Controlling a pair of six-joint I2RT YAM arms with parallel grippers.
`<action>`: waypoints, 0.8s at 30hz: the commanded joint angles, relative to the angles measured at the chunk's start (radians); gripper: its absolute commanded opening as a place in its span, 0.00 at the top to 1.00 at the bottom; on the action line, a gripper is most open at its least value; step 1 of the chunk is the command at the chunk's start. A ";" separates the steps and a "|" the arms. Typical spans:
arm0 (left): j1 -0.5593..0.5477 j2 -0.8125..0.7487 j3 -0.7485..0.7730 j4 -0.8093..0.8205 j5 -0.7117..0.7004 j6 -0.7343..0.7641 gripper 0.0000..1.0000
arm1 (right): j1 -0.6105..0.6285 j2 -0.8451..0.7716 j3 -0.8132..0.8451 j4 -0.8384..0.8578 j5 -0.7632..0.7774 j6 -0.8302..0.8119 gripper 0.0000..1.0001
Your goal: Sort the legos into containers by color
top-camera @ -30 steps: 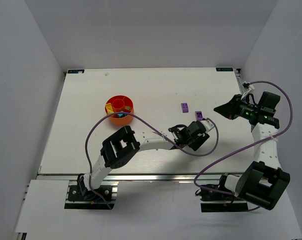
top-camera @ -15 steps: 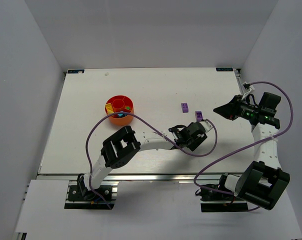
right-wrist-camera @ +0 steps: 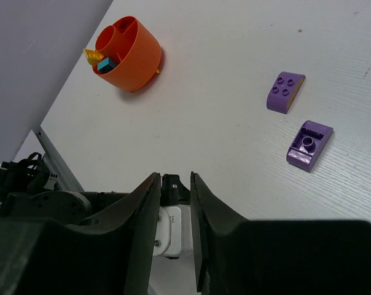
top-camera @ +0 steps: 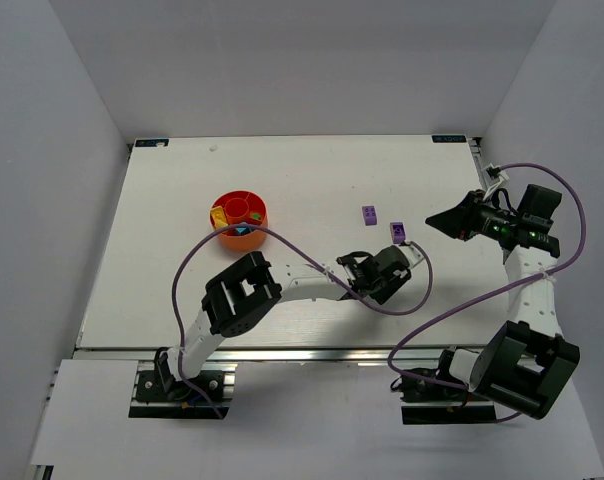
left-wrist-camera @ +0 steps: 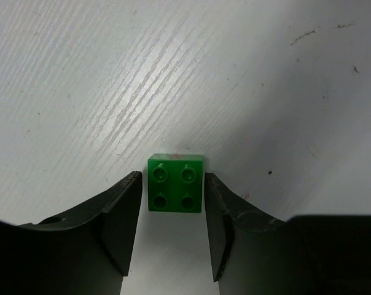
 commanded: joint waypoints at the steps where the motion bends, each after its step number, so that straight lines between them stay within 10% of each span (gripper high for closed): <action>1: 0.000 -0.023 -0.016 -0.011 -0.003 -0.005 0.45 | -0.007 0.005 -0.003 0.015 -0.036 -0.013 0.67; 24: 0.111 -0.565 -0.439 0.193 0.182 -0.004 0.86 | 0.082 0.098 0.058 -0.134 -0.114 -0.118 0.48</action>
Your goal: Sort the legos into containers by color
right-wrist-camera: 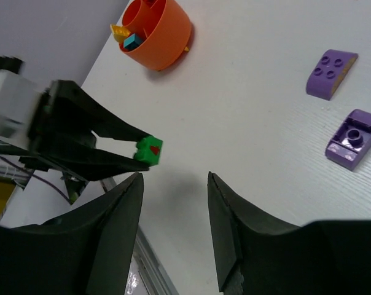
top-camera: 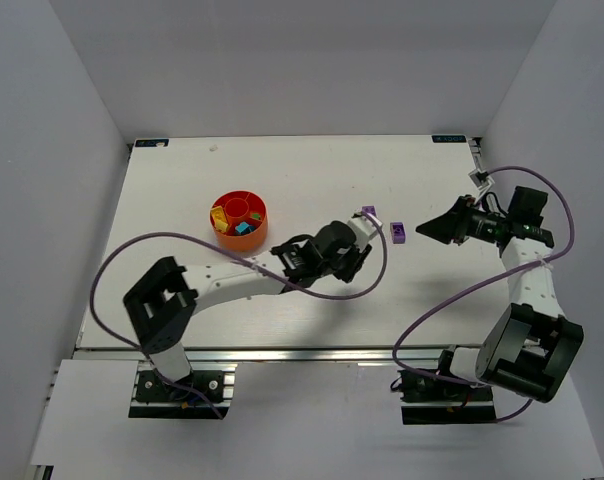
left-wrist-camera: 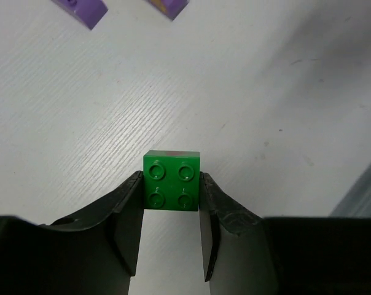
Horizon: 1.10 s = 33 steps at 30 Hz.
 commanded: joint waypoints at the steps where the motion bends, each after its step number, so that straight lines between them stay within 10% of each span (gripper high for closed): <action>1: 0.011 -0.158 -0.118 0.093 0.149 0.020 0.86 | 0.076 0.031 0.063 -0.048 -0.002 -0.031 0.48; 20: 0.020 -0.288 -0.257 0.207 0.101 0.091 0.82 | 0.517 0.399 0.274 -0.400 0.040 -0.158 0.29; 33: 0.039 -0.233 -0.203 0.199 0.076 0.105 0.82 | 0.598 0.417 0.270 -0.387 0.055 -0.128 0.38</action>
